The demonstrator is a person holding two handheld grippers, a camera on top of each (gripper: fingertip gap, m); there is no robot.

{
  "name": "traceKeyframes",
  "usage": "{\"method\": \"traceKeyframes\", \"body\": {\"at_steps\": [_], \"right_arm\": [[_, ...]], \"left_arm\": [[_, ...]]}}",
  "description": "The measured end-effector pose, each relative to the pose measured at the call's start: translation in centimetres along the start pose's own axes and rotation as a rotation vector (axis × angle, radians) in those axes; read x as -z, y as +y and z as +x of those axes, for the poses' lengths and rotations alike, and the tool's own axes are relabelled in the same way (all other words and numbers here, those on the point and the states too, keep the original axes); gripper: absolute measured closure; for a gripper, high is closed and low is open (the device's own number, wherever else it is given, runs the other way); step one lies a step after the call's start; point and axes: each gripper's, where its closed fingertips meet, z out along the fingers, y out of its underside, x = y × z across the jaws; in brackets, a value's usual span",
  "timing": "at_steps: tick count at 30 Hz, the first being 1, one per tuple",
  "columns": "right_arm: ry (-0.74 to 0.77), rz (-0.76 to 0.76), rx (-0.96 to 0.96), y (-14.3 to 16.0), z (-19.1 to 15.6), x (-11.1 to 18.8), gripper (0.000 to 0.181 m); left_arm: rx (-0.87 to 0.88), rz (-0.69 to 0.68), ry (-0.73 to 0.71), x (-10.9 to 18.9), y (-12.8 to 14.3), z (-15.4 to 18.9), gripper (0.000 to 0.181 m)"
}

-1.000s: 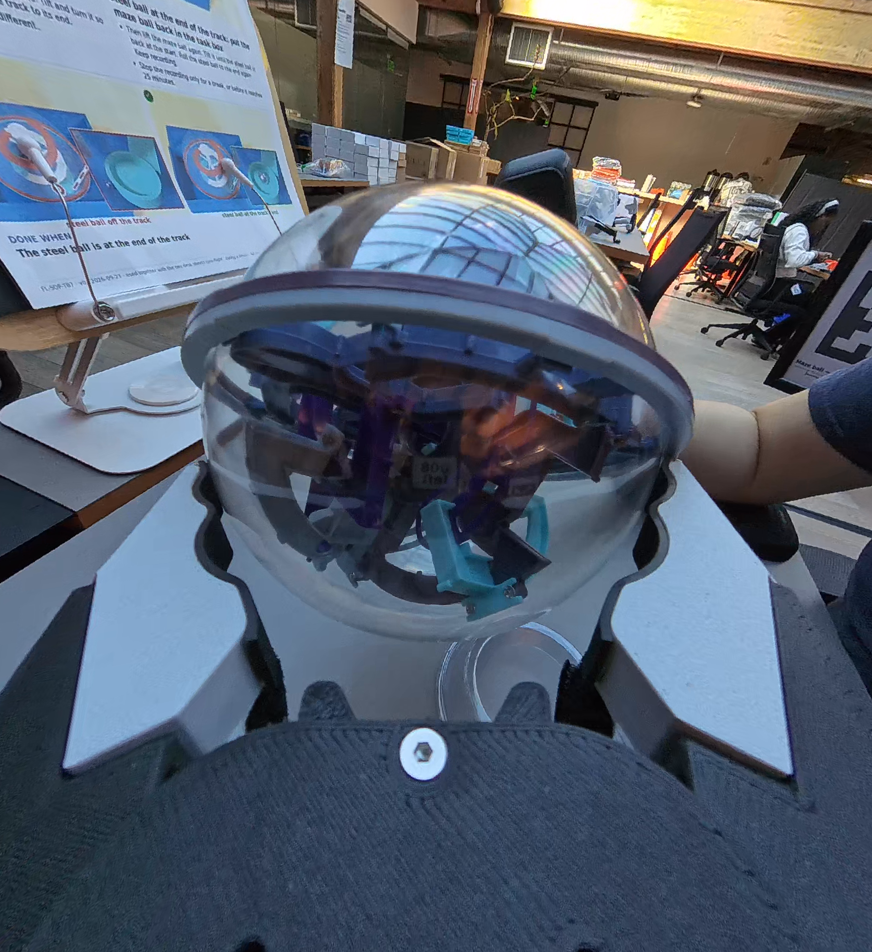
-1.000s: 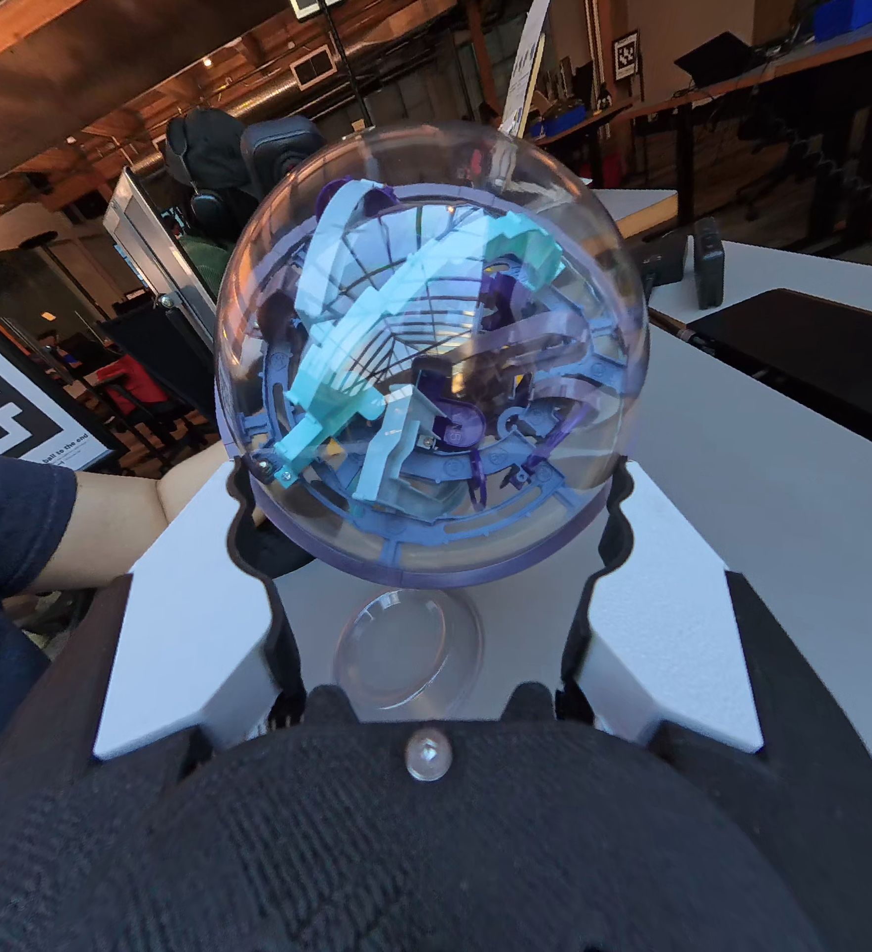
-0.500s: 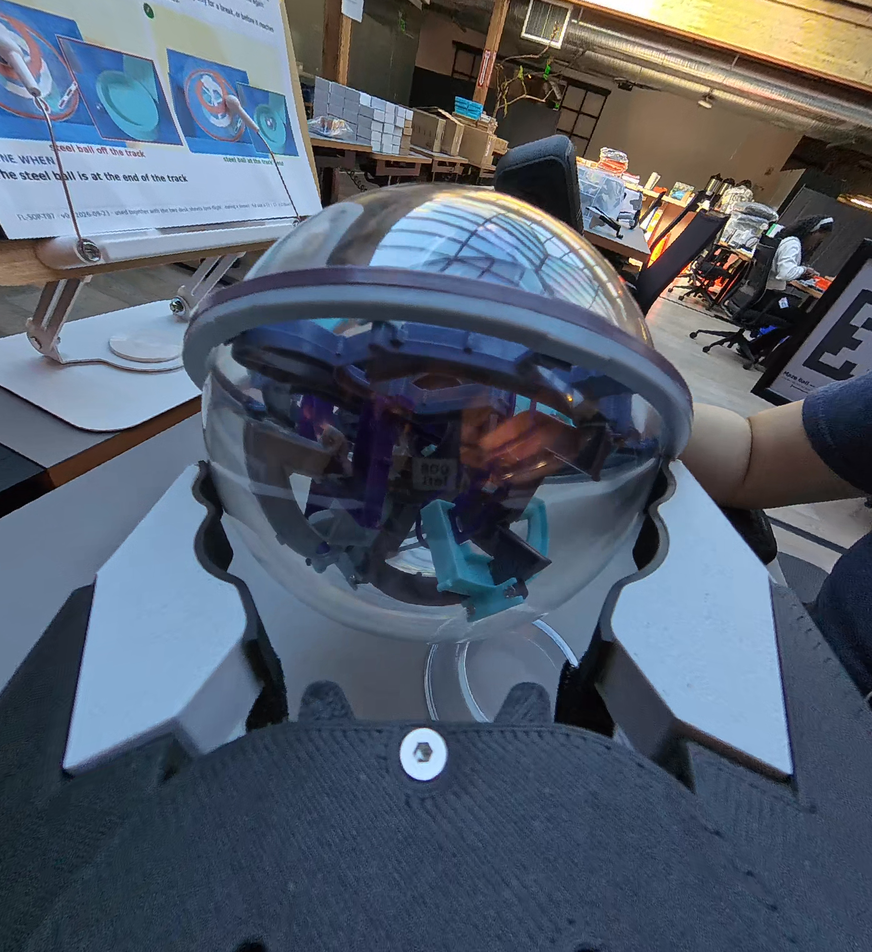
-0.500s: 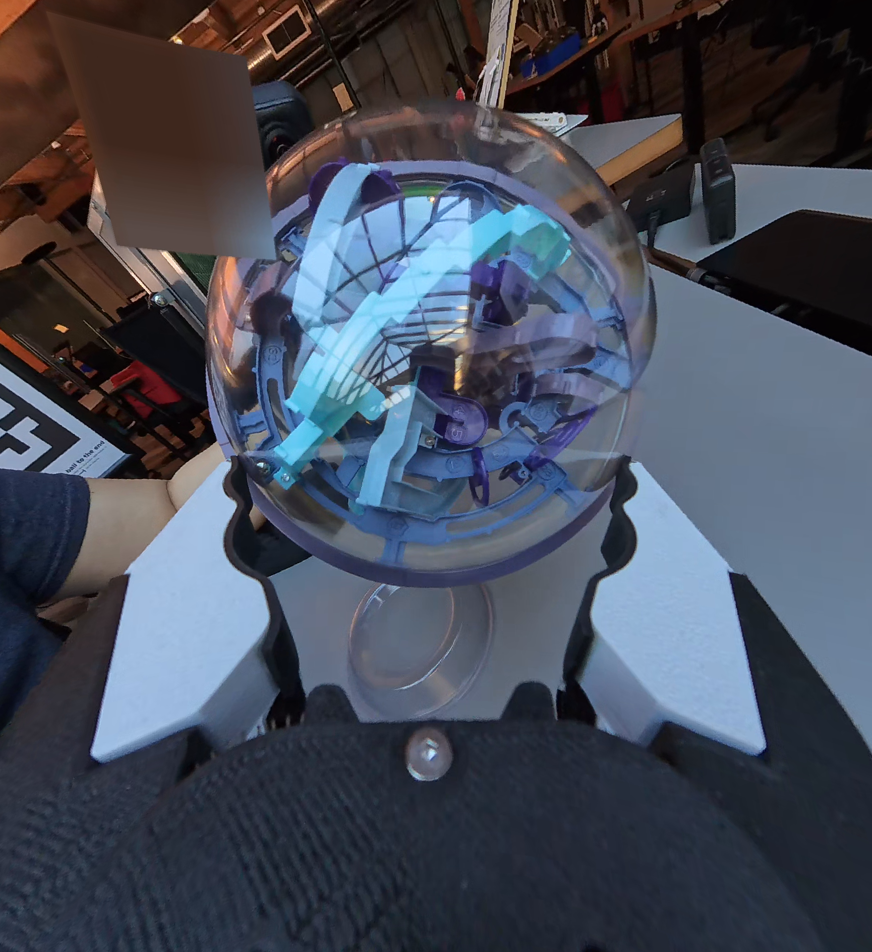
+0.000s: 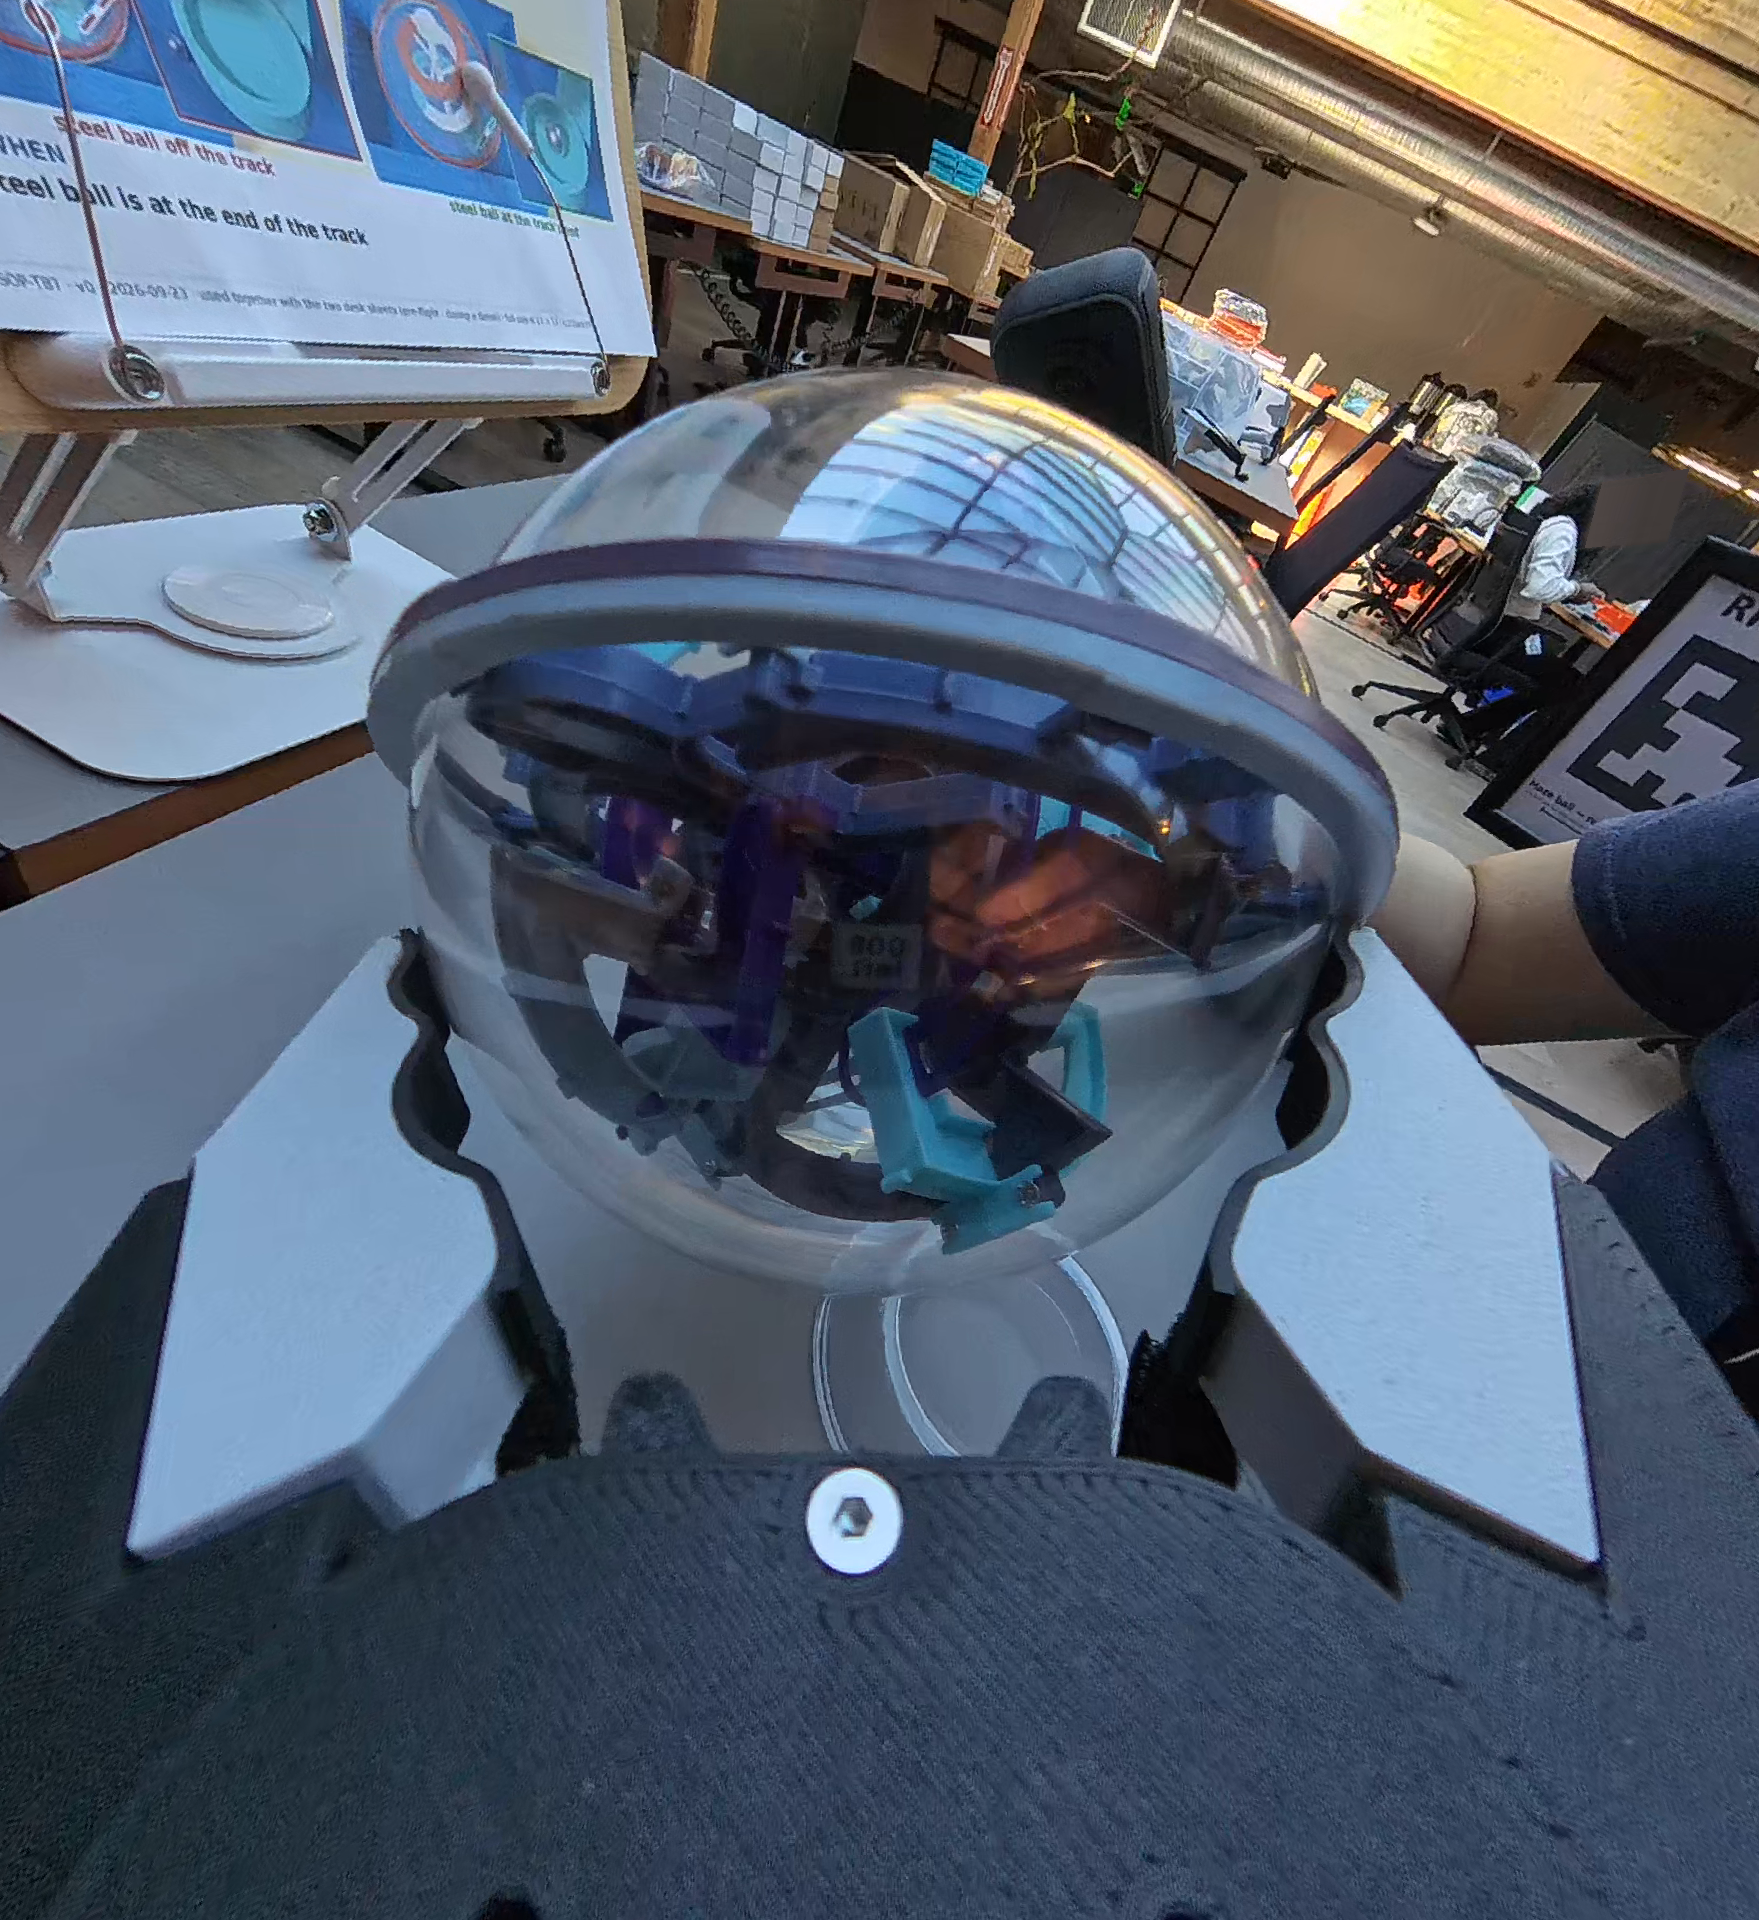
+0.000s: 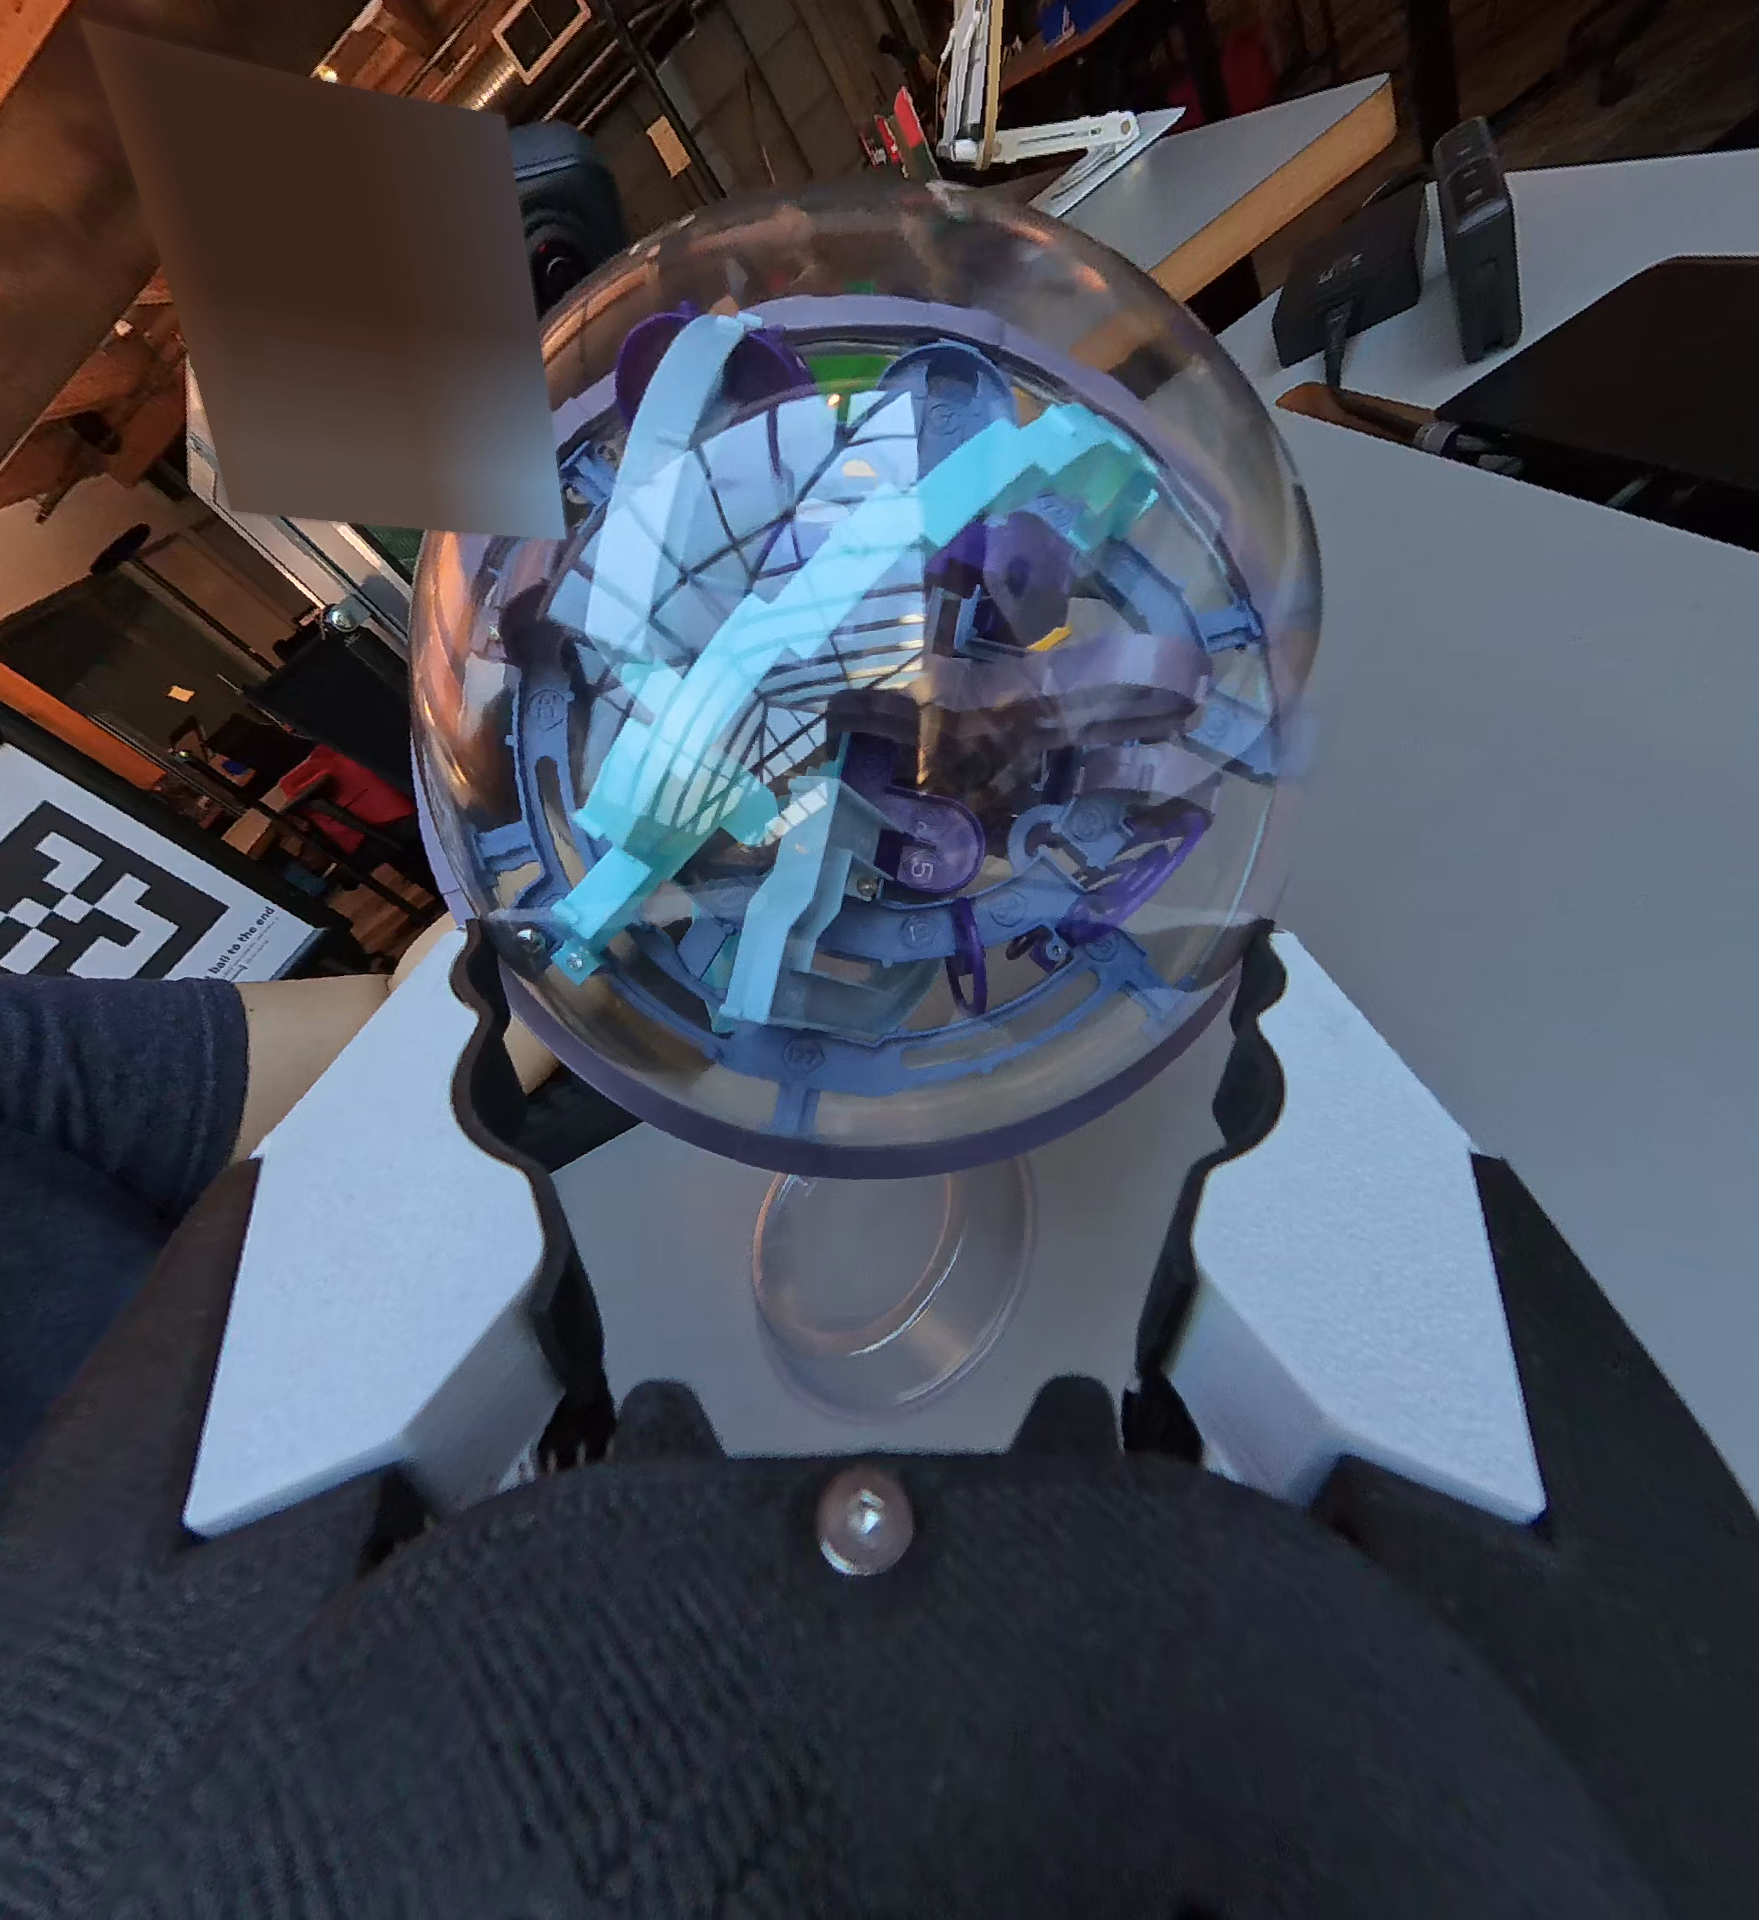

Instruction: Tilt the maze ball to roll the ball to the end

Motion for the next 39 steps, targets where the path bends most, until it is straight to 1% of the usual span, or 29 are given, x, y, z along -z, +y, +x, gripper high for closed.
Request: {"method": "traceKeyframes", "body": {"at_steps": [14,21,27,32,35,39], "right_arm": [[0.003,-0.038,-0.063,0.5,0.0,-0.1,0.043],[-0.004,-0.018,-0.023,0.3,0.0,-0.1,0.043],[-0.073,0.042,0.007,0.2,-0.7,-0.7,0.043],[-0.134,0.015,0.018,1.1,-2.1,-1.7,0.044],[-0.126,-0.012,0.045,1.5,-2.1,-1.9,0.045],[-0.131,-0.052,0.033,2.4,-2.1,-2.2,0.045]], "left_arm": [[0.053,-0.023,0.016,0.0,0.4,-0.1,0.023],[0.014,-0.017,0.003,0.1,0.1,0.0,0.023],[-0.060,-0.031,-0.045,0.8,-0.8,0.5,0.023],[-0.116,0.020,-0.046,1.7,-2.5,1.6,0.024],[-0.144,-0.009,-0.043,1.9,-2.1,1.8,0.024],[-0.149,-0.027,-0.033,2.0,-1.6,1.8,0.024]]}}
